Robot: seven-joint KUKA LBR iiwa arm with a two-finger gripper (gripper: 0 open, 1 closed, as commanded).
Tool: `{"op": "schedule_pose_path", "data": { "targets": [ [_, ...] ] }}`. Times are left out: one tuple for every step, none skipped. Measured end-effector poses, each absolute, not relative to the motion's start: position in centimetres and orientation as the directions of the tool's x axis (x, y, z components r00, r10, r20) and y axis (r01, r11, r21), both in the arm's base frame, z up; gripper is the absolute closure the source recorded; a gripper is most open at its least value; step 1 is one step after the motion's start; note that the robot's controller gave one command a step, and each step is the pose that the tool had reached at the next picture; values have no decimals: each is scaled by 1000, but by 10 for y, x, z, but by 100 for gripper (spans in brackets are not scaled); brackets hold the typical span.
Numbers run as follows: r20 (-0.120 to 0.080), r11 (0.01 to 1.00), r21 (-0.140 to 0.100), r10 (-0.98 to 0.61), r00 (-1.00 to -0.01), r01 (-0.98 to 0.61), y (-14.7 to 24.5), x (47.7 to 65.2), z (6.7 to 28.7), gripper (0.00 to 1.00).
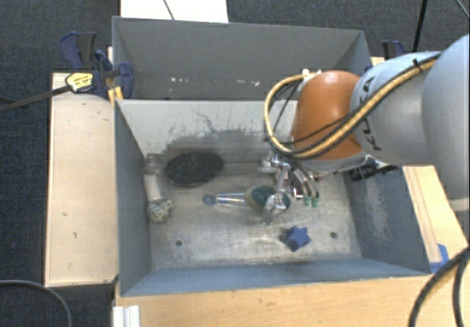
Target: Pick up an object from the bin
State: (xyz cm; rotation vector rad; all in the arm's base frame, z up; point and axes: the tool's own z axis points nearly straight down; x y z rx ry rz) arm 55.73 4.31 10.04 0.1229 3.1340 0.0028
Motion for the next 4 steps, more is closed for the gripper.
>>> {"op": "schedule_pose_path", "data": {
  "targets": [
    [-3,989,3,150,-989,150,33,564,73,0],
    [-5,989,2,147,-989,147,34,565,75,0],
    [-13,989,4,146,-989,146,34,568,77,100],
    [-7,990,2,141,-990,141,34,569,120,100]
  ]
}}
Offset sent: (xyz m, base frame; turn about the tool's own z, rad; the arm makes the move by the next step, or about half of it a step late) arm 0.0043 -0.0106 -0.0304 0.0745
